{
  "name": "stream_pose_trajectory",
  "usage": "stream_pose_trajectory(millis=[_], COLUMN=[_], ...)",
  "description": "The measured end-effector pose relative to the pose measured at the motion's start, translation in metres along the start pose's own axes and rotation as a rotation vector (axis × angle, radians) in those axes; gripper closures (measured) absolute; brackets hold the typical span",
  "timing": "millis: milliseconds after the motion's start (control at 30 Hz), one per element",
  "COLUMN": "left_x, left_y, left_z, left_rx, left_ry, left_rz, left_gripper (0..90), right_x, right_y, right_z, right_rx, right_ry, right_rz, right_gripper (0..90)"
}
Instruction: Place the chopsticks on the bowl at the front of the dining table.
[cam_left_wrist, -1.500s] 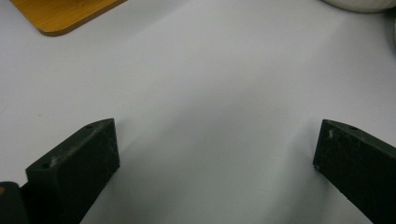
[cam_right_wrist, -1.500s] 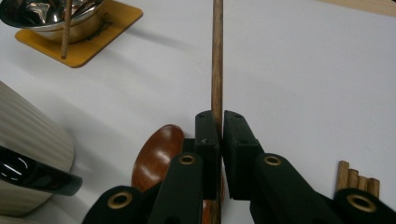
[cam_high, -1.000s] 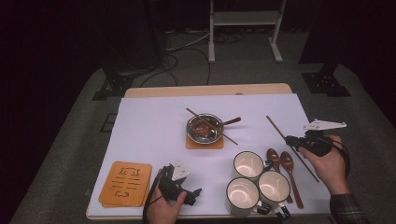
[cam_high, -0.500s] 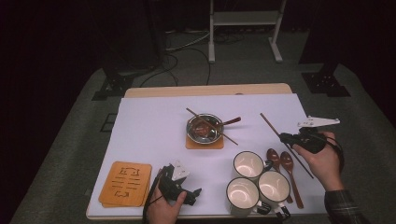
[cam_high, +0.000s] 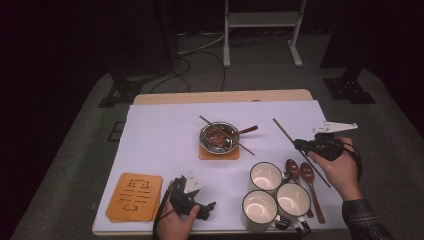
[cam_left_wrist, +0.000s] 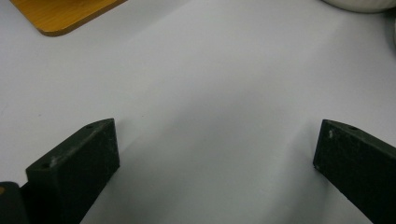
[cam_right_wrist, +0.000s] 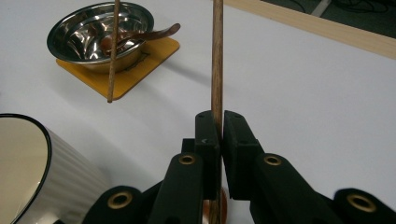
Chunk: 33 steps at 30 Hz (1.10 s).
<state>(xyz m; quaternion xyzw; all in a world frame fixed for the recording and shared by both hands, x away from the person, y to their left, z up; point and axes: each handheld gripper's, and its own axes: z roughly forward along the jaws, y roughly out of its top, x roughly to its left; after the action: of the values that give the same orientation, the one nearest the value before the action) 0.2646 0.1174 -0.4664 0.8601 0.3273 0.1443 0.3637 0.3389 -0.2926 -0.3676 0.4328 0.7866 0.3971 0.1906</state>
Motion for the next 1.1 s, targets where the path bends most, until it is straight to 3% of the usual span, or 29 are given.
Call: stream_pose_trajectory(millis=[1100], left_x=[0.000], left_y=[0.000], left_z=[0.000], left_rx=[0.003], left_ry=[0.000], left_rz=[0.004], left_gripper=[0.0], right_x=[0.016], right_y=[0.021], right_z=[0.014], right_rx=[-0.017], right_ry=[0.040], right_rz=[-0.035], right_gripper=[84.2])
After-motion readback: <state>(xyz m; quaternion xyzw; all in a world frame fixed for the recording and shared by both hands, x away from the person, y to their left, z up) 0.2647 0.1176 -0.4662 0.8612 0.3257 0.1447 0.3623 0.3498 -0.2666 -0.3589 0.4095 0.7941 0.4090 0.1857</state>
